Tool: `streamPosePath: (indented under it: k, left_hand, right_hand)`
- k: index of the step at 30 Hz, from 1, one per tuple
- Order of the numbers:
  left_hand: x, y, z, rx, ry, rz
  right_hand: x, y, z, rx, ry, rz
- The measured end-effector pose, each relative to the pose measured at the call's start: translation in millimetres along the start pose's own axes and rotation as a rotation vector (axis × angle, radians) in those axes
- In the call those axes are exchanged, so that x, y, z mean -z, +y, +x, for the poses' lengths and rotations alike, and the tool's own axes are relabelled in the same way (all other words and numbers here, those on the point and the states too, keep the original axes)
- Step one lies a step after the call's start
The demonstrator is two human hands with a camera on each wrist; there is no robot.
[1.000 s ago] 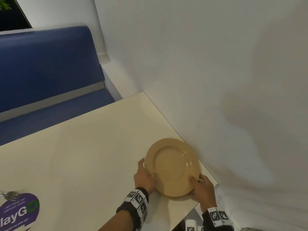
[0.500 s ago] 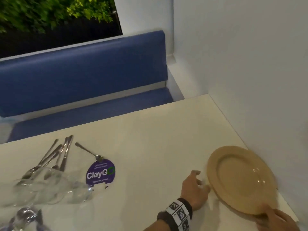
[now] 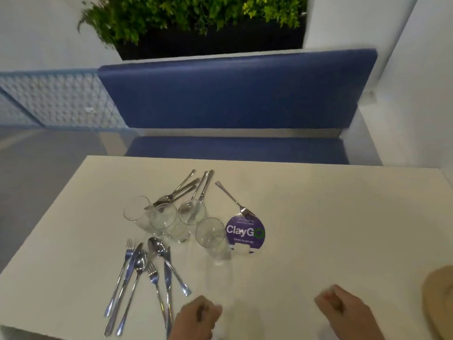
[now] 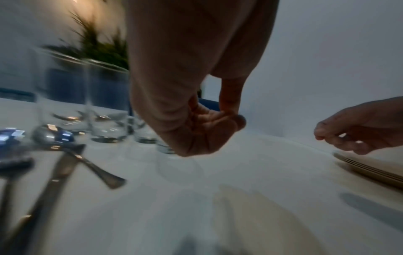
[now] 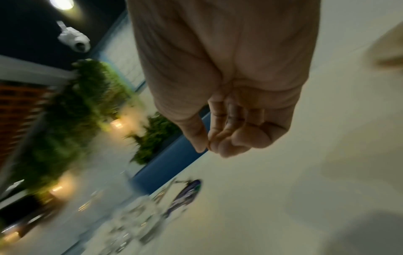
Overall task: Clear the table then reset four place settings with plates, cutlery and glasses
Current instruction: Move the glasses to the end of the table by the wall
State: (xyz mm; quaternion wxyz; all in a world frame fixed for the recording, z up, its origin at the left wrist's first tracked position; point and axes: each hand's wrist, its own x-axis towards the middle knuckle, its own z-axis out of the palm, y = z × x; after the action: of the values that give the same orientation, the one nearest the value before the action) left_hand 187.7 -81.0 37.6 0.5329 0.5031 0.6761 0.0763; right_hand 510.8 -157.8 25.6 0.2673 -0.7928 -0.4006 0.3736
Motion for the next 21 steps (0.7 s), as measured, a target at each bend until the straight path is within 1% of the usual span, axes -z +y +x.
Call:
streamPosePath:
  k: [1,2,4,5,8,11,13,15,18,21]
  left_hand:
    - [8.4,-6.5,6.5,0.018,0.020,-0.047]
    - [19.9,-6.7,11.9,0.003,0.059,-0.107]
    - [37.8,-7.3,20.9,-0.055,0.124,-0.145]
    - [44.8,-8.2,26.1,-0.074,0.136,-0.158]
    - [58.9,-6.6,38.1,-0.120,0.122,-0.196]
    - [72.3,-5.7,46.4,-0.144,0.094,-0.195]
    - [79.4,-5.4,50.3,-0.168,0.073,-0.201]
    - [83.6,-7.0,55.5,-0.195,0.058,-0.188]
    - [79.4,-11.7,69.8,-0.229,0.118,-0.186]
    - [59.7,-9.3,88.1,-0.259,0.169,-0.213]
  right_hand:
    - [-22.4,-30.1,7.6,0.075,-0.068,-0.027]
    - [-42.0,-54.9,16.8,0.145,-0.128,-0.065]
    - [-81.3,-94.2,36.1,0.238,-0.209,-0.055]
    - [-97.5,-114.1,44.8,0.254,-0.225,-0.041]
    - [-138.3,-148.1,61.7,0.296,-0.246,0.008]
    - [-163.2,-162.3,70.5,0.247,-0.207,0.101]
    - [-174.6,-164.1,71.7,0.236,-0.130,0.164]
    - [-181.0,-162.4,67.5,0.248,-0.055,0.165]
    - [-182.0,-147.5,52.0,0.248,0.047,0.163]
    - [-170.0,-128.1,30.0,0.225,0.131,0.174]
